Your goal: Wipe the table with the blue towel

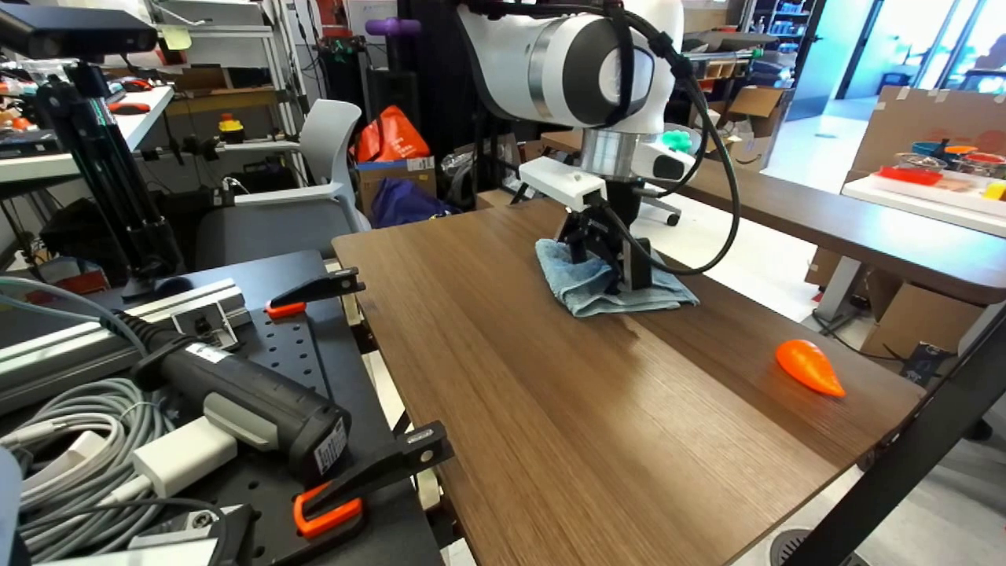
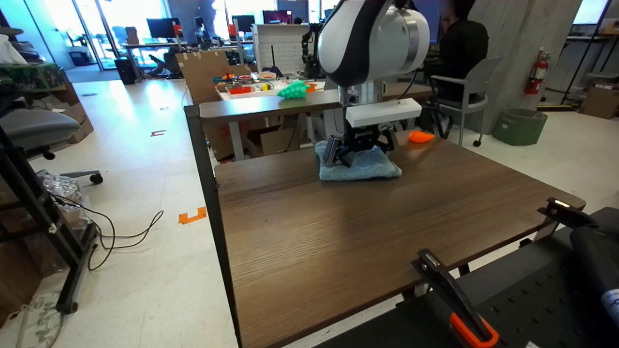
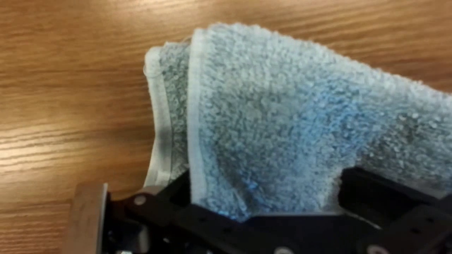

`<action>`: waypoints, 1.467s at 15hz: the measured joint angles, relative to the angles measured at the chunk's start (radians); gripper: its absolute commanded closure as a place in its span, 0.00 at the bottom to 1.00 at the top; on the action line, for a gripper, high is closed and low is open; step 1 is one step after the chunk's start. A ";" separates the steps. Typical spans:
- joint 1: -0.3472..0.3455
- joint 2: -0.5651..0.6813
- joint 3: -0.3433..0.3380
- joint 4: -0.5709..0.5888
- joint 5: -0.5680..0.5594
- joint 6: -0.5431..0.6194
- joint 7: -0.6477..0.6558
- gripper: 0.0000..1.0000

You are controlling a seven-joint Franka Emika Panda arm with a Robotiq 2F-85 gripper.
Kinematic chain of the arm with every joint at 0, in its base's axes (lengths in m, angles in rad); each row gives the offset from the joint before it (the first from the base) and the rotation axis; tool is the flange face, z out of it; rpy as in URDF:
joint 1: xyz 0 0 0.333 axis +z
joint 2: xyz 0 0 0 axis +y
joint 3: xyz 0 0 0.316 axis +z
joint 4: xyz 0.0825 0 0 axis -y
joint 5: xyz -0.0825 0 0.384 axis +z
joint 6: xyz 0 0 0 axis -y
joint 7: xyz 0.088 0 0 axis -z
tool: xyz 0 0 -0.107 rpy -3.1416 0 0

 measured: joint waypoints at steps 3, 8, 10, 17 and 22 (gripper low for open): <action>-0.019 0.034 -0.001 0.056 0.030 -0.002 -0.002 0.00; 0.018 0.025 0.007 0.027 0.023 0.009 -0.042 0.00; 0.056 0.001 0.007 -0.024 -0.007 0.029 -0.059 0.00; 0.158 -0.128 -0.040 -0.282 -0.196 0.136 -0.080 0.00; 0.149 -0.227 -0.121 -0.458 -0.285 0.137 -0.106 0.00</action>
